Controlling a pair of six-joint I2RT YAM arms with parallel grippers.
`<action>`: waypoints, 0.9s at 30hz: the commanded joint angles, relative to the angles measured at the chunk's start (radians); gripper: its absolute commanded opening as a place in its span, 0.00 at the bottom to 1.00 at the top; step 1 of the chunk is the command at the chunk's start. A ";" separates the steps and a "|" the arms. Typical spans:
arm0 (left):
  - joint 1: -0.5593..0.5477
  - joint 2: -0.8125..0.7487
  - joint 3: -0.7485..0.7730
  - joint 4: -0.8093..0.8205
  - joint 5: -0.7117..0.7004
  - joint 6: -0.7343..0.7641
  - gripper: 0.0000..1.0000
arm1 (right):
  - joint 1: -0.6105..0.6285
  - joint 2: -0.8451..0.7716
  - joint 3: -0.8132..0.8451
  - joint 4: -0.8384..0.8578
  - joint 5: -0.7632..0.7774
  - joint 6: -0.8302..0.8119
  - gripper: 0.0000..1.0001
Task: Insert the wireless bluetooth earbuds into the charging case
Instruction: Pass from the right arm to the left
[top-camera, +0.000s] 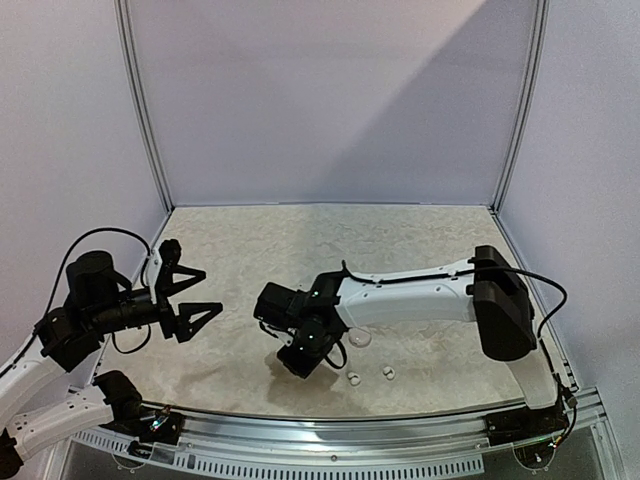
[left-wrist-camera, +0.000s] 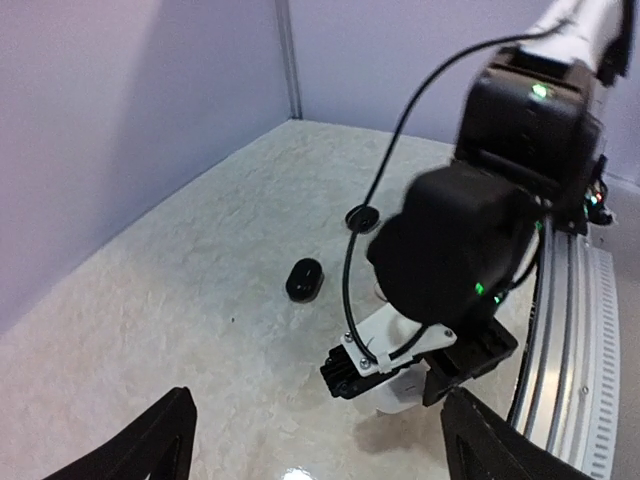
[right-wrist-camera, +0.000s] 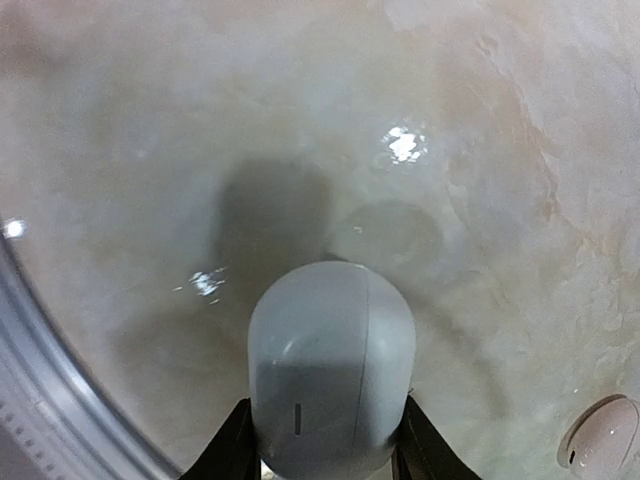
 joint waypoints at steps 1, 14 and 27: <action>0.013 -0.081 0.123 -0.231 0.254 0.726 0.85 | -0.010 -0.232 -0.043 0.108 -0.173 -0.057 0.14; 0.010 -0.150 0.162 -0.431 0.334 1.663 0.86 | 0.052 -0.200 0.361 -0.092 -0.258 -0.169 0.10; 0.008 -0.128 0.158 -0.348 0.302 1.554 0.83 | 0.083 -0.135 0.463 -0.080 -0.266 -0.164 0.09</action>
